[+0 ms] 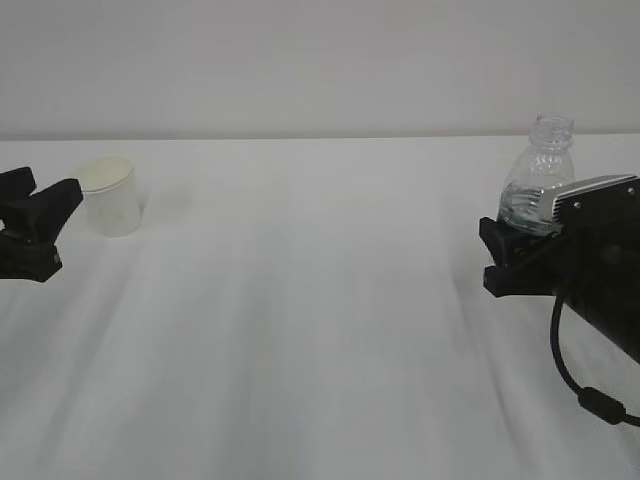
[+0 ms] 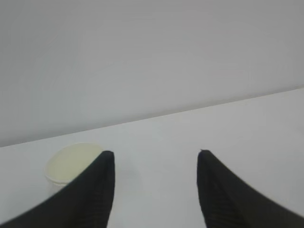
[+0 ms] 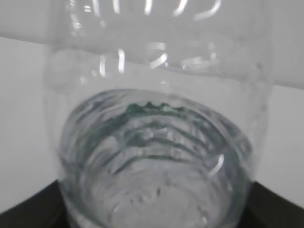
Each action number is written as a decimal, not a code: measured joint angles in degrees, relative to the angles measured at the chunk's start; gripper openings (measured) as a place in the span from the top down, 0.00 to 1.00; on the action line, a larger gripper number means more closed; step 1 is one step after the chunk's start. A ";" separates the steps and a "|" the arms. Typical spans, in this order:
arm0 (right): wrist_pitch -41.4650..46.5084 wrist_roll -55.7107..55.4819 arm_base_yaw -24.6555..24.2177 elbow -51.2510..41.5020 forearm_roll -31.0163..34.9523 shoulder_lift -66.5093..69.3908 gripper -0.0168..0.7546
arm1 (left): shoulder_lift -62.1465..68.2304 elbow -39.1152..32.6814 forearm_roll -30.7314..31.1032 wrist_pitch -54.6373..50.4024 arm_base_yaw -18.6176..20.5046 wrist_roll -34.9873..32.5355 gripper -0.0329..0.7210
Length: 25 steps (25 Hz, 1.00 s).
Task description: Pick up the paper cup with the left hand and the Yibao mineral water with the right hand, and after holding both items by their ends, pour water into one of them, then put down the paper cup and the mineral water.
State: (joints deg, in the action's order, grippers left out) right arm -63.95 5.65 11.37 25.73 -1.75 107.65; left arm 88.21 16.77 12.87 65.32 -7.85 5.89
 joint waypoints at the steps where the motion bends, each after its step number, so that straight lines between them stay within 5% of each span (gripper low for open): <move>1: 0.00 0.00 0.00 0.00 0.00 0.00 0.37 | 0.00 0.00 0.00 0.00 0.00 0.00 0.45; 5: 0.00 -0.10 0.00 0.00 0.00 0.00 0.37 | 0.00 0.00 -1.32 0.00 0.00 0.00 0.50; 10: 0.00 -0.10 0.00 0.00 0.00 0.00 0.37 | 0.47 0.00 -11.45 0.09 0.00 0.00 0.52; 19: 0.00 -0.10 0.00 0.00 0.00 0.00 0.37 | 7.29 0.00 -15.06 0.09 0.00 0.00 0.16; 25: 0.00 -0.10 0.00 0.00 -0.20 0.00 0.37 | 13.66 0.13 -14.20 0.09 0.00 0.00 0.12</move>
State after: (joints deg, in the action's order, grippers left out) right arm -63.95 5.56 11.37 25.73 -1.94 107.65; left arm 101.88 16.90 -1.33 65.41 -7.85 5.89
